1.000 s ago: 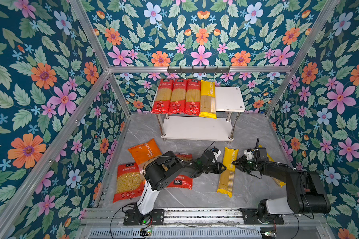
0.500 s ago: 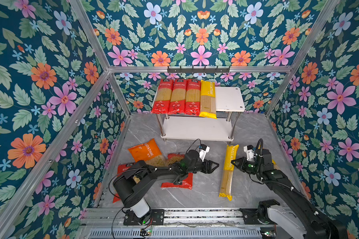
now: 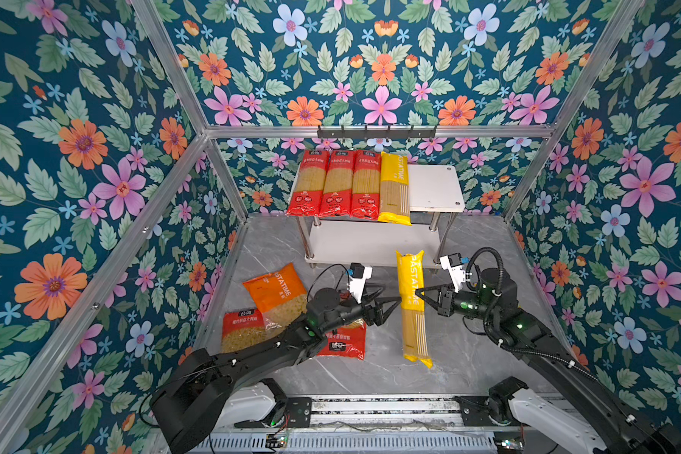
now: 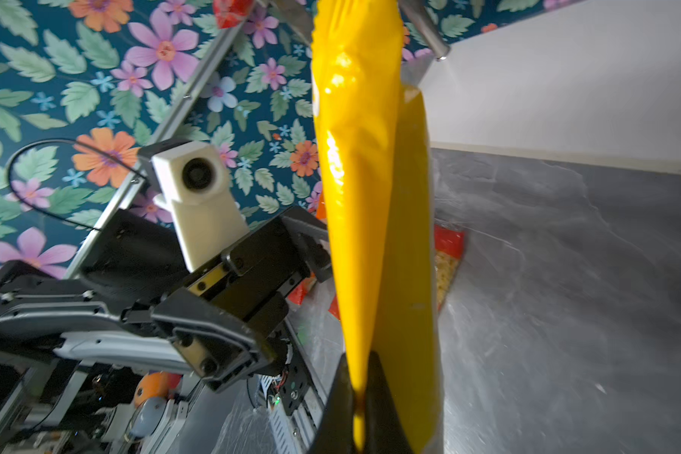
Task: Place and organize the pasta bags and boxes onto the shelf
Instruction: 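Lift the second yellow pack upright with both grippers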
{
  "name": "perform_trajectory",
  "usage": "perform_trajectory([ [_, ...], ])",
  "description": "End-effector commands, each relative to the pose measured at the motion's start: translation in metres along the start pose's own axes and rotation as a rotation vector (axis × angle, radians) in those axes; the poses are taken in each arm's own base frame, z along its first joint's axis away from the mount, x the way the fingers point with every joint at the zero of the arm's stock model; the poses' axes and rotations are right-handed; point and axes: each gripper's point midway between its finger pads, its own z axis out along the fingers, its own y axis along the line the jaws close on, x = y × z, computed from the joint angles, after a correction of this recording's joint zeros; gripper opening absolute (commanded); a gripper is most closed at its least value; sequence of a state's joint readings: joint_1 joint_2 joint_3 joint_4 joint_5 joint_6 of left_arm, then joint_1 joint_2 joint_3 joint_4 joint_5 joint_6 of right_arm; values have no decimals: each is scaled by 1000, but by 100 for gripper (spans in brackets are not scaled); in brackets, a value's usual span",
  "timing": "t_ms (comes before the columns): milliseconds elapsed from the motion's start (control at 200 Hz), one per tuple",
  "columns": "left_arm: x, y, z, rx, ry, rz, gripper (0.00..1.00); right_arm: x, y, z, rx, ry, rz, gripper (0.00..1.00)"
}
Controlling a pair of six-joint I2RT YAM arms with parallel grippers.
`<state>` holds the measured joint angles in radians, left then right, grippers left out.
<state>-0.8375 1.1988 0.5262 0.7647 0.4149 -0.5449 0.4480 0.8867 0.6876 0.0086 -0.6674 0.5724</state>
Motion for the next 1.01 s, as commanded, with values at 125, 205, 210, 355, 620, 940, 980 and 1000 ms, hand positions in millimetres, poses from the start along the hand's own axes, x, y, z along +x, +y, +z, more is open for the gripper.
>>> perform_trajectory([
  [125,-23,-13,-14,125,-55,-82,83,-53,70,-3,-288,-148,-183,0],
  [205,-29,-20,-15,159,-77,-81,83,-59,79,-3,-319,-143,-206,0],
  [210,-29,-20,-15,161,-77,-82,83,-59,80,-3,-322,-144,-209,0],
  [355,-29,-22,-11,198,-84,-91,80,-66,96,-8,-374,-149,-253,0],
  [620,-52,-51,-8,342,-130,-68,71,-77,112,-9,-444,-159,-294,0],
  [940,-64,-63,-7,397,-151,-59,44,-92,117,-8,-494,-179,-264,0],
  [980,-66,-63,-6,398,-153,-57,40,-93,115,-8,-487,-179,-250,0],
  [1000,-67,-64,-6,398,-154,-57,37,-93,114,-7,-482,-179,-243,0],
])
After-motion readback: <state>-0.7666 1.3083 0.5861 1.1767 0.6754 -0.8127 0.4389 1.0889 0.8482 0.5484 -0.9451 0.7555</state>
